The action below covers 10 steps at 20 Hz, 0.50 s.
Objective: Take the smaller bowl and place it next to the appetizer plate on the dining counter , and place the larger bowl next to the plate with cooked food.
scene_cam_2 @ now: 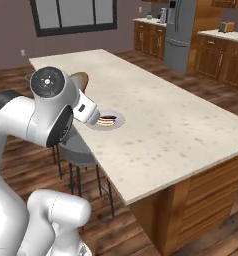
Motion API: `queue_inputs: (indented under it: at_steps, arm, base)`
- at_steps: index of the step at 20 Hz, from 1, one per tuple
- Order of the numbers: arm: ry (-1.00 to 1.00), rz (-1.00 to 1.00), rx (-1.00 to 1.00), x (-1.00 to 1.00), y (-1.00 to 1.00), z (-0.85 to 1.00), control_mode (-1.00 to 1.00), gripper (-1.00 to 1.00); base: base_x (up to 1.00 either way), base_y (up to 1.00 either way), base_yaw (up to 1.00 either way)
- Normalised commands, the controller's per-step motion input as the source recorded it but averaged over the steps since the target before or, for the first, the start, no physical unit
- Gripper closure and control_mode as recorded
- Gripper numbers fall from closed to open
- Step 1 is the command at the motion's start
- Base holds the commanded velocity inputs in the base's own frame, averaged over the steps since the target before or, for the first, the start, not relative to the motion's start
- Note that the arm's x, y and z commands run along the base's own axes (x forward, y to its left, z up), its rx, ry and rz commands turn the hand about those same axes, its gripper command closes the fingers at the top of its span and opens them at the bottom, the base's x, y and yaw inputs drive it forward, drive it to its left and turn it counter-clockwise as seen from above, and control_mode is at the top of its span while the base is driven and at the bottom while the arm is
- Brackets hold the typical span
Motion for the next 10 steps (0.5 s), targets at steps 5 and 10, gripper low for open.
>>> queue_inputs:
  at_steps: [5,10]
  arm:
    - [0.00,0.00,0.00,0.00,0.00,0.00,1.00,1.00]
    - [0.00,0.00,0.00,0.00,0.00,0.00,1.00,1.00]
  base:
    - [0.51,0.94,-0.43]
    - [0.54,0.73,-0.43]
